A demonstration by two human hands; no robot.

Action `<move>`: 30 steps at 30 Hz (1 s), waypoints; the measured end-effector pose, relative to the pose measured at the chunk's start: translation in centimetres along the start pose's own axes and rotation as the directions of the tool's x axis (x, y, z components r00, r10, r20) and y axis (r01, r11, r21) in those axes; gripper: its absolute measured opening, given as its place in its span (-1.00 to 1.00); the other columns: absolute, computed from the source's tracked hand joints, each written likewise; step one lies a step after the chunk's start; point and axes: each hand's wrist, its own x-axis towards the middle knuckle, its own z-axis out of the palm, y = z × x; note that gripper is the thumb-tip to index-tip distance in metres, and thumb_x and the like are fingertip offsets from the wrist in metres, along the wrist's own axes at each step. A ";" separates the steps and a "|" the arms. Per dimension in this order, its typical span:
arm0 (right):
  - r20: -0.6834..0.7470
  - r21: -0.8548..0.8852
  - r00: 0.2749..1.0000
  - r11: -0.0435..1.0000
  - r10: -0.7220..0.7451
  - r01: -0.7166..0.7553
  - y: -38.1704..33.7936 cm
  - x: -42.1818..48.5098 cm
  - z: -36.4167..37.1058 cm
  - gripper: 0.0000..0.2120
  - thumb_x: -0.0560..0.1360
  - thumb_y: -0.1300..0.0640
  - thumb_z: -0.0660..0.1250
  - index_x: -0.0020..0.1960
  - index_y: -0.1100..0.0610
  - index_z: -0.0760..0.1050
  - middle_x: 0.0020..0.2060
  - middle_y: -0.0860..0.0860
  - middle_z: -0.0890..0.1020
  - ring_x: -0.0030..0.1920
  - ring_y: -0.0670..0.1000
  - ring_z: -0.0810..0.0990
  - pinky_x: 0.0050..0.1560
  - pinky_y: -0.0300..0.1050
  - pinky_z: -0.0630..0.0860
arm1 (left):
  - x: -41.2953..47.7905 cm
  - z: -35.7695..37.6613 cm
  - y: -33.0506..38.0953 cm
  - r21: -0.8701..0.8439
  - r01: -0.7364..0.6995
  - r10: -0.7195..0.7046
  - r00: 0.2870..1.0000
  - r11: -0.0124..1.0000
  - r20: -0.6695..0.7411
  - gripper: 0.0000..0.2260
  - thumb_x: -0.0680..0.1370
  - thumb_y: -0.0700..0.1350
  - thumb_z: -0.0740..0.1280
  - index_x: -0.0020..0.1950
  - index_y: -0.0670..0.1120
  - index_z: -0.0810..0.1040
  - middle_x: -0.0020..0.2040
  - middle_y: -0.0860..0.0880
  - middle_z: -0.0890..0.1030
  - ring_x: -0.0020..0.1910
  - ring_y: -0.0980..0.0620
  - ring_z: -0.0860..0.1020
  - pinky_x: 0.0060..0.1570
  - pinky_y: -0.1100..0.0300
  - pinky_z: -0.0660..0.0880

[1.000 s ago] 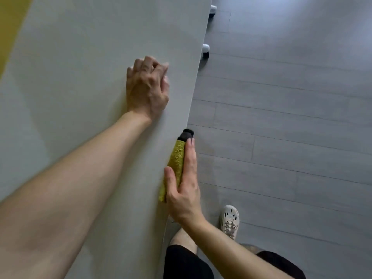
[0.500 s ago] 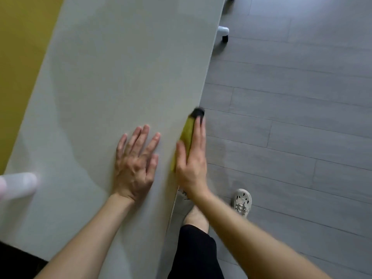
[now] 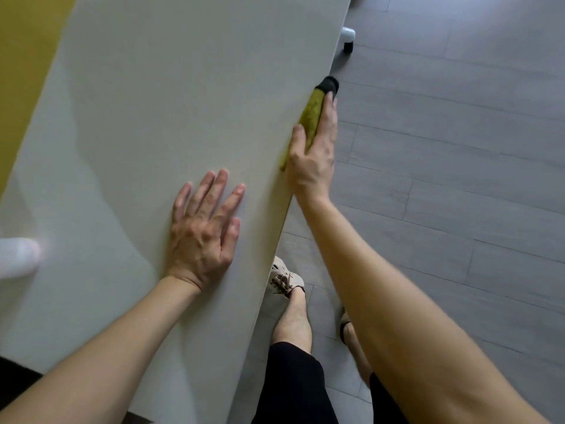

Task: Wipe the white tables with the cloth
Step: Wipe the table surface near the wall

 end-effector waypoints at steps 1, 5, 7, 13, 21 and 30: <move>-0.007 0.013 1.000 1.000 -0.010 0.010 0.2 -3.4 0.1 -0.30 0.67 0.17 0.27 0.76 0.14 0.11 0.75 0.09 0.13 0.73 -0.02 0.12 0.59 -0.41 -0.01 | 0.0 0.0 0.0 0.000 0.001 -0.001 1.000 1.000 0.000 -0.51 0.71 0.00 0.21 0.66 -0.01 0.44 0.72 -0.10 0.30 0.71 -0.09 0.25 0.62 -0.32 0.20; 0.133 -0.037 0.990 0.998 -0.043 0.048 0.9 -17.8 -1.6 -0.29 0.68 0.28 0.31 0.75 0.16 0.10 0.77 0.08 0.03 0.75 -0.03 0.08 0.68 -0.16 0.10 | 0.0 -0.2 -0.1 0.021 -0.005 0.005 1.000 1.000 0.013 -0.50 0.72 0.02 0.19 0.67 -0.01 0.42 0.72 -0.11 0.28 0.72 -0.10 0.24 0.62 -0.33 0.21; 0.187 -0.061 0.982 0.997 -0.039 0.052 1.0 -19.0 -2.1 -0.26 0.67 0.25 0.33 0.76 0.13 0.09 0.77 0.06 0.00 0.75 -0.01 0.06 0.68 -0.15 0.12 | 0.1 -0.2 -0.1 0.020 -0.005 0.005 1.000 1.000 0.019 -0.50 0.72 0.02 0.18 0.67 -0.01 0.41 0.72 -0.11 0.28 0.72 -0.10 0.23 0.62 -0.33 0.20; 0.131 -0.035 0.990 0.998 -0.043 0.048 0.5 -2.6 -0.9 -0.24 0.62 0.16 0.31 0.76 0.11 0.10 0.76 0.09 0.07 0.74 0.03 0.10 0.70 -0.05 0.14 | 0.3 -0.3 0.0 0.021 -0.005 0.005 1.000 1.000 0.019 -0.50 0.71 0.01 0.19 0.67 0.00 0.41 0.73 -0.09 0.28 0.72 -0.10 0.23 0.62 -0.32 0.19; 0.065 0.034 0.998 0.999 -0.018 0.015 1.5 -11.6 -0.5 -0.27 0.64 0.24 0.32 0.75 0.14 0.13 0.75 0.08 0.12 0.74 -0.03 0.10 0.67 -0.27 0.05 | 0.1 -0.1 -0.3 0.023 -0.007 0.007 1.000 1.000 0.020 -0.49 0.70 0.02 0.20 0.67 0.01 0.42 0.73 -0.09 0.28 0.72 -0.08 0.23 0.63 -0.31 0.17; 0.161 -0.003 0.987 1.000 -0.018 0.019 1.7 -19.3 -1.6 -0.22 0.60 0.18 0.33 0.76 0.11 0.12 0.75 0.04 0.12 0.73 -0.10 0.08 0.61 -0.40 0.02 | -0.2 0.3 -0.3 0.037 -0.019 0.018 1.000 0.999 0.007 -0.49 0.71 0.06 0.17 0.69 0.07 0.37 0.73 -0.09 0.27 0.72 -0.09 0.23 0.66 -0.24 0.12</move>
